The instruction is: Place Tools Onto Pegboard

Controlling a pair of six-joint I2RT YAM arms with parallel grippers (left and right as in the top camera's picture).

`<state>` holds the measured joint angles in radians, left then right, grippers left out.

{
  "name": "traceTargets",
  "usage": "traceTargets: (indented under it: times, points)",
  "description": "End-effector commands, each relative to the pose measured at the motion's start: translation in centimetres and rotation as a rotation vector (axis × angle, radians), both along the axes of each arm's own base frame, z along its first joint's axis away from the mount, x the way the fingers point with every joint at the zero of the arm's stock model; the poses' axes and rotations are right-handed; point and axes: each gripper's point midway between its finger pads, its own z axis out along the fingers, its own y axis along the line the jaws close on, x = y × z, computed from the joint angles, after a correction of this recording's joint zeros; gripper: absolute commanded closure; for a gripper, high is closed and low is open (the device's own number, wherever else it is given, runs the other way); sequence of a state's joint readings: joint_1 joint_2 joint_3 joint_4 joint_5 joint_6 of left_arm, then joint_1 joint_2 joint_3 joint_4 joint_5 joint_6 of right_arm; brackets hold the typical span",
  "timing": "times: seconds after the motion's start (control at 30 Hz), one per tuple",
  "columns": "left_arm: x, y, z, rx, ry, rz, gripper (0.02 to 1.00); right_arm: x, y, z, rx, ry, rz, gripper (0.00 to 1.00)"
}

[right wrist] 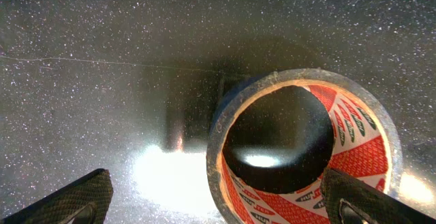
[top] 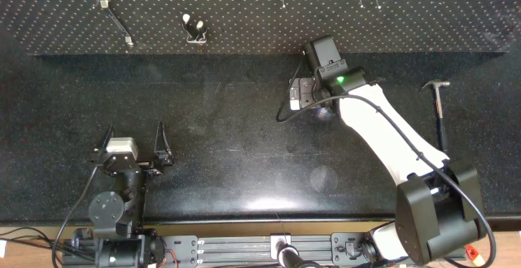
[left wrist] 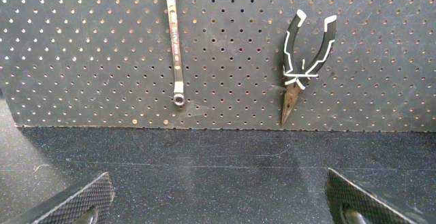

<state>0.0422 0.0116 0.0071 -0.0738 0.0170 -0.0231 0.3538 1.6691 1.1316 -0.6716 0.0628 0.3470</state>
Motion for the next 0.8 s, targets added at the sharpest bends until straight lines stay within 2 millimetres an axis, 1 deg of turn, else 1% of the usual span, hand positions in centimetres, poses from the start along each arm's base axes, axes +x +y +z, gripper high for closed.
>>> traceTargets:
  times: [0.03, 0.17, 0.33, 0.37, 0.43, 0.53, 0.57, 0.6, 0.63, 0.67, 0.7, 0.73, 0.8]
  points:
    - [0.0, -0.4, 0.0, 0.012, 0.0, -0.02, 0.023, 0.5, -0.1, -1.0, -0.016, 0.021, -0.024, 0.001]
    - [0.0, -0.4, -0.1, 0.012, 0.0, -0.02, 0.023, 0.9, 0.0, -1.2, -0.01, 0.012, -0.03, 0.003]
    - [0.0, -0.4, 0.0, 0.012, 0.0, -0.02, 0.023, 1.0, -0.5, -1.4, 0.003, 0.025, -0.045, 0.014]
    - [0.0, -0.4, -0.1, 0.012, 0.0, -0.02, 0.023, 1.0, -0.5, -1.4, 0.004, 0.025, -0.044, 0.027]
    - [0.0, -0.4, 0.0, 0.012, 0.0, -0.02, 0.023, 1.0, -0.5, -1.4, 0.003, 0.025, -0.044, 0.119]
    - [0.0, -0.4, -0.1, 0.012, 0.0, -0.02, 0.025, 0.9, -0.5, -1.6, -0.001, 0.03, -0.038, 0.121]
    - [0.0, -0.4, 0.0, 0.012, 0.0, -0.02, 0.023, 0.9, -0.5, -1.7, -0.002, 0.032, -0.038, 0.156]
    - [0.0, -0.4, -0.1, 0.012, 0.0, -0.02, 0.025, 0.9, -0.5, -1.9, -0.003, 0.036, -0.038, 0.266]
    - [0.0, -0.4, -0.1, 0.012, 0.001, -0.02, 0.023, 0.9, -0.5, -1.9, -0.004, 0.038, -0.038, 0.316]
    - [0.0, -0.4, 0.0, 0.012, 0.0, -0.02, 0.023, 0.8, -0.5, -2.2, -0.006, 0.043, -0.038, 0.395]
    - [0.0, -0.4, -0.1, 0.012, 0.0, -0.02, 0.023, 0.8, -0.5, -2.4, -0.008, 0.05, -0.038, 0.421]
    - [0.0, -0.4, 0.0, 0.012, 0.0, -0.02, 0.023, 0.7, -0.5, -2.6, -0.01, 0.055, -0.037, 0.474]
    - [0.0, -0.4, -0.1, 0.012, 0.0, -0.02, 0.023, 0.7, -0.6, -2.7, -0.014, 0.06, -0.034, 0.608]
